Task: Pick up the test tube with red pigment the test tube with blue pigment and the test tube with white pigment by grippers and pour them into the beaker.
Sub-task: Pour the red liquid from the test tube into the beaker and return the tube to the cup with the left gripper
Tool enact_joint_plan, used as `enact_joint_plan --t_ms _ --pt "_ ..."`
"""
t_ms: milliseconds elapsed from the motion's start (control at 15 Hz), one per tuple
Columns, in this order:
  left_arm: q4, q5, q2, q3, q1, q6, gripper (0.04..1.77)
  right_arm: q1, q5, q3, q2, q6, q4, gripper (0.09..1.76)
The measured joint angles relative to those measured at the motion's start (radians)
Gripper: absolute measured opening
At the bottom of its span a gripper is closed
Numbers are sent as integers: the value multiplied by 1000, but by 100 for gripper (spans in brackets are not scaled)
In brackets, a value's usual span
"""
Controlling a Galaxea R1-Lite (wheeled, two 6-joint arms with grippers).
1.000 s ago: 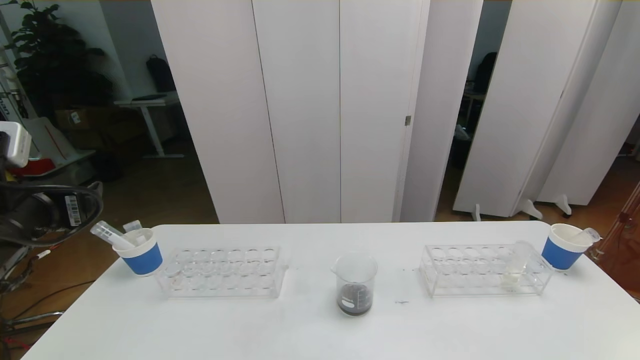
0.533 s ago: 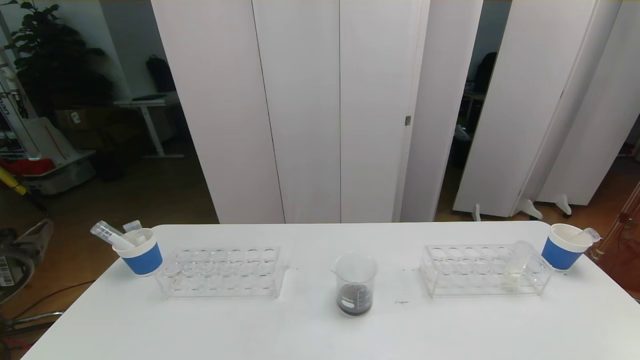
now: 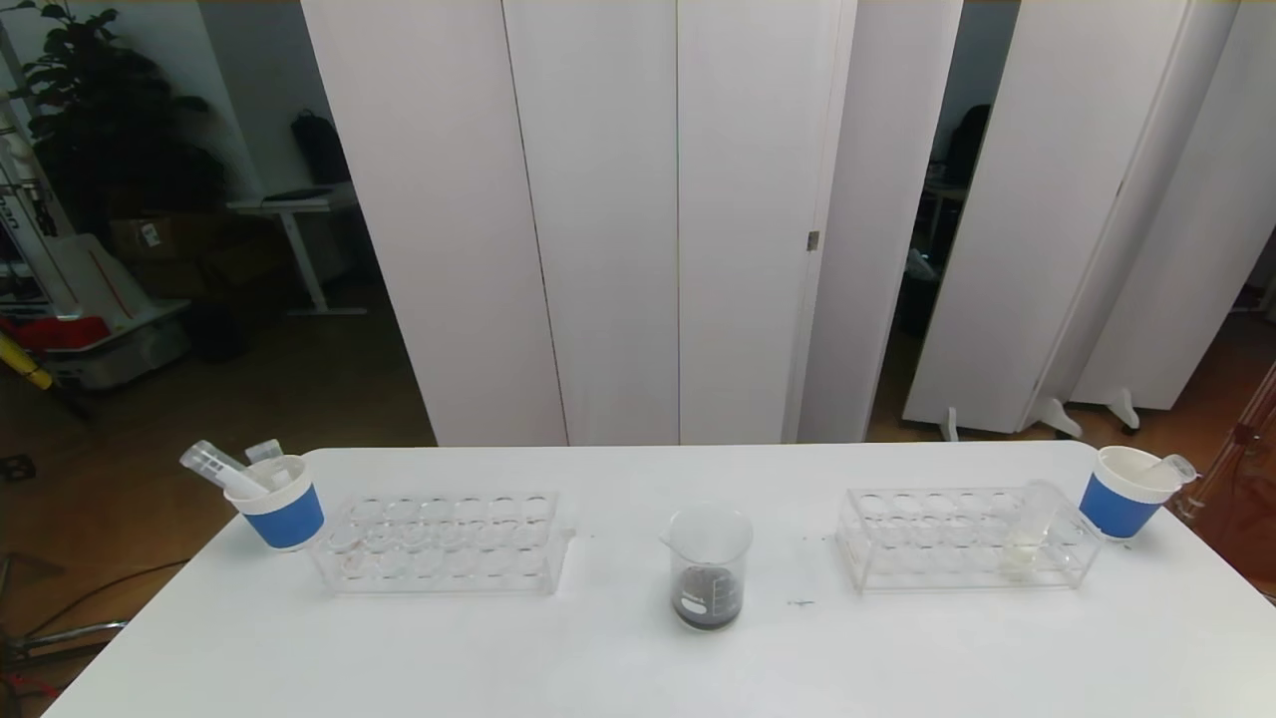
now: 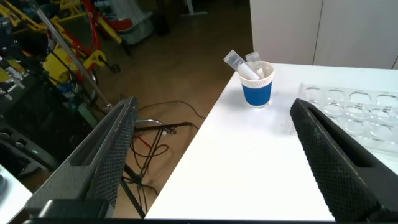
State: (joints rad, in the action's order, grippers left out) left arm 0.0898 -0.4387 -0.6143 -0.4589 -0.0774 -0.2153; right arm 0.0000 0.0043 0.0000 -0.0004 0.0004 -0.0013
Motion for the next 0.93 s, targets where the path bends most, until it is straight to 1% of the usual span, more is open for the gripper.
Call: enact_joint_plan --t_ms 67,133,333,400,467,600,733,867,933 --pt "-36 10 50 7 0 -1 175 0 0 0 0 0 0 175" --pt "-64 35 97 16 1 -1 175 0 0 0 0 0 0 175" --pt "-130 138 229 56 1 -1 175 0 0 0 0 0 0 175" --pt "-142 181 267 72 1 1 175 0 0 0 0 0 0 175" --pt "-142 208 297 92 1 18 175 0 0 0 0 0 0 175" --pt "-128 236 329 126 1 65 175 0 0 0 0 0 0 175" --pt "-103 265 344 185 1 86 175 0 0 0 0 0 0 175" --pt "-34 276 351 270 1 89 175 0 0 0 0 0 0 175" --pt "19 296 353 321 2 90 175 0 0 0 0 0 0 175"
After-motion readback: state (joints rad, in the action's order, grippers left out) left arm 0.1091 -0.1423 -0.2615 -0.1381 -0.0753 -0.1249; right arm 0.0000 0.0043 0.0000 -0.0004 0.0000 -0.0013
